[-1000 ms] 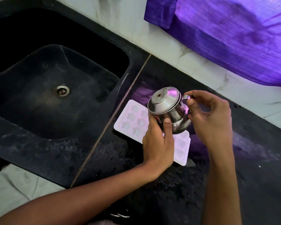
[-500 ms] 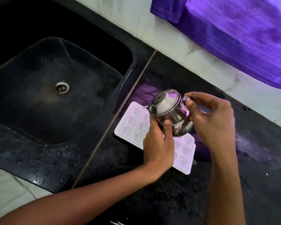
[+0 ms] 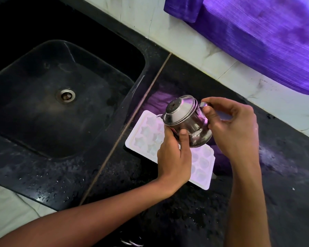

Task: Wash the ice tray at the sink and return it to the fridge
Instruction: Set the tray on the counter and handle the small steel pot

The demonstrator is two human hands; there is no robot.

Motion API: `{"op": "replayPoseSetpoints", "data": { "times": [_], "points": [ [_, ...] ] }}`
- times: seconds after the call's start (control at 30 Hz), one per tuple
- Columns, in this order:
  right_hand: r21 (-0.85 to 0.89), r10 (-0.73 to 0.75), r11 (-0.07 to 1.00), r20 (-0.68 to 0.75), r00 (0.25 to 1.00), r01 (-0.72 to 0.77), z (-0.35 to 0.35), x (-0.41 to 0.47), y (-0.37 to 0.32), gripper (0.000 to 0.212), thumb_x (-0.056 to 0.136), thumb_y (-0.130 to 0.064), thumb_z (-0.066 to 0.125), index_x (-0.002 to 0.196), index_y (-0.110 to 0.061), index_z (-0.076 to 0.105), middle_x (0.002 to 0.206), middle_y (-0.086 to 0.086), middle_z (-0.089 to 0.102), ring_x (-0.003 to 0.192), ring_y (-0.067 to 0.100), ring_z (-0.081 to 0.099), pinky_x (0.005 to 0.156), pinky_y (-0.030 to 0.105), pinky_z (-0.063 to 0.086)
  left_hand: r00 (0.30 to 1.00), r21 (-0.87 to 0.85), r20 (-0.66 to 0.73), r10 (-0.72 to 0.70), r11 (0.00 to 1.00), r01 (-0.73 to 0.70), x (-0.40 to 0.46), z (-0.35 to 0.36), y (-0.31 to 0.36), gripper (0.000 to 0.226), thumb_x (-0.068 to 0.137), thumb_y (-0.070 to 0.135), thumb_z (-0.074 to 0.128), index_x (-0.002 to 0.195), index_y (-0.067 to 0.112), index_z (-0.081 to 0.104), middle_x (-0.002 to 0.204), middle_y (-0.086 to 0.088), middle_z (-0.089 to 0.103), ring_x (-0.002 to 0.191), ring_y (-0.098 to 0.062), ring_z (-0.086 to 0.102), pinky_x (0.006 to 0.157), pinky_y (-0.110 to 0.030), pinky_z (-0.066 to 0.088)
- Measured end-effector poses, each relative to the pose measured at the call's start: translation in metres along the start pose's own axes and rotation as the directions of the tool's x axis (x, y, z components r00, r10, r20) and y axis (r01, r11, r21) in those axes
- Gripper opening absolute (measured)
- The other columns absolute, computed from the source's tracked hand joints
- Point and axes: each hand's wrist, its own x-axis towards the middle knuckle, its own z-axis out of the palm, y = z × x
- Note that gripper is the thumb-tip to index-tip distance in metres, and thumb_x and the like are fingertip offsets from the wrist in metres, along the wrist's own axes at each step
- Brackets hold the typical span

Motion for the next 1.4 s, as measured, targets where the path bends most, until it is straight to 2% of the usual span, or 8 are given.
{"op": "replayPoseSetpoints", "data": {
  "times": [0.07, 0.2, 0.3, 0.43, 0.6, 0.77, 1.03, 1.4],
  "points": [
    [0.016, -0.002, 1.0, -0.008, 1.0, 0.002, 0.0, -0.001, 0.0, 0.014, 0.087, -0.025, 0.065, 0.099, -0.031, 0.071, 0.082, -0.03, 0.061, 0.078, -0.007, 0.062, 0.068, 0.014, 0.049, 1.0, -0.003, 0.0, 0.006, 1.0, -0.006, -0.001, 0.0, 0.001, 0.052, 0.089, 0.054, 0.025, 0.13, 0.026, 0.041, 0.115, 0.013, 0.063, 0.104, -0.012, 0.06, 0.089, -0.035, 0.045],
    [0.067, -0.008, 0.998, -0.018, 1.0, 0.009, -0.001, -0.006, 0.0, 0.015, 0.088, -0.018, 0.064, 0.096, -0.029, 0.07, 0.083, -0.021, 0.066, 0.082, 0.007, 0.066, 0.073, 0.039, 0.058, 1.0, 0.008, -0.009, 0.03, 1.0, -0.03, -0.003, -0.002, 0.002, 0.054, 0.088, 0.053, 0.026, 0.133, 0.025, 0.039, 0.117, 0.013, 0.062, 0.104, -0.011, 0.059, 0.085, -0.029, 0.043],
    [0.088, -0.016, 0.996, -0.027, 1.0, 0.018, -0.002, -0.01, -0.002, 0.018, 0.089, -0.015, 0.062, 0.094, -0.031, 0.069, 0.084, -0.019, 0.067, 0.082, 0.01, 0.066, 0.071, 0.042, 0.058, 0.998, 0.019, -0.017, 0.057, 0.998, -0.057, -0.005, -0.003, 0.003, 0.06, 0.088, 0.054, 0.027, 0.139, 0.024, 0.035, 0.121, 0.011, 0.061, 0.105, -0.01, 0.058, 0.085, -0.028, 0.043],
    [0.091, -0.015, 0.996, -0.032, 0.999, 0.018, -0.005, -0.015, -0.006, 0.023, 0.09, -0.011, 0.06, 0.092, -0.034, 0.065, 0.083, -0.025, 0.064, 0.084, 0.002, 0.064, 0.073, 0.04, 0.058, 0.997, 0.017, -0.034, 0.073, 0.997, -0.072, -0.009, -0.004, 0.006, 0.06, 0.089, 0.052, 0.028, 0.141, 0.022, 0.033, 0.122, 0.009, 0.061, 0.106, -0.01, 0.058, 0.085, -0.028, 0.044],
    [0.072, -0.013, 0.997, -0.031, 0.999, 0.015, -0.006, -0.018, -0.011, 0.023, 0.089, -0.013, 0.06, 0.091, -0.035, 0.067, 0.083, -0.024, 0.065, 0.082, 0.001, 0.063, 0.074, 0.037, 0.057, 0.998, 0.034, -0.04, 0.052, 0.998, -0.05, -0.015, -0.004, 0.007, 0.054, 0.093, 0.048, 0.03, 0.139, 0.019, 0.035, 0.116, 0.008, 0.063, 0.101, -0.014, 0.059, 0.075, -0.021, 0.036],
    [-0.011, -0.024, 1.0, -0.009, 1.0, 0.024, -0.003, -0.019, -0.015, 0.019, 0.088, -0.017, 0.061, 0.092, -0.035, 0.069, 0.082, -0.025, 0.063, 0.084, -0.001, 0.062, 0.073, 0.02, 0.05, 0.998, 0.05, -0.045, 0.04, 0.998, -0.038, -0.019, -0.004, 0.003, 0.059, 0.09, 0.05, 0.027, 0.135, 0.014, 0.038, 0.109, 0.002, 0.066, 0.095, -0.021, 0.061, 0.071, -0.026, 0.036],
    [-0.05, 0.01, 0.999, 0.018, 1.0, -0.009, 0.0, -0.019, -0.019, 0.017, 0.09, -0.017, 0.061, 0.097, -0.029, 0.071, 0.084, -0.019, 0.062, 0.076, -0.008, 0.057, 0.062, -0.004, 0.037, 1.0, 0.067, -0.025, -0.015, 0.998, 0.016, -0.019, -0.007, 0.0, 0.042, 0.098, 0.039, 0.033, 0.13, 0.013, 0.042, 0.103, 0.003, 0.066, 0.092, -0.022, 0.061, 0.069, -0.027, 0.035],
    [-0.06, 0.019, 0.998, 0.007, 1.0, -0.018, 0.0, -0.024, -0.023, 0.019, 0.091, -0.016, 0.058, 0.1, -0.027, 0.071, 0.089, -0.017, 0.061, 0.078, -0.003, 0.057, 0.062, 0.0, 0.039, 1.0, 0.06, -0.011, 0.003, 0.998, -0.002, -0.023, -0.007, 0.002, 0.042, 0.098, 0.039, 0.032, 0.131, 0.015, 0.042, 0.103, 0.007, 0.064, 0.09, -0.016, 0.06, 0.067, -0.021, 0.033]
  ]
}}
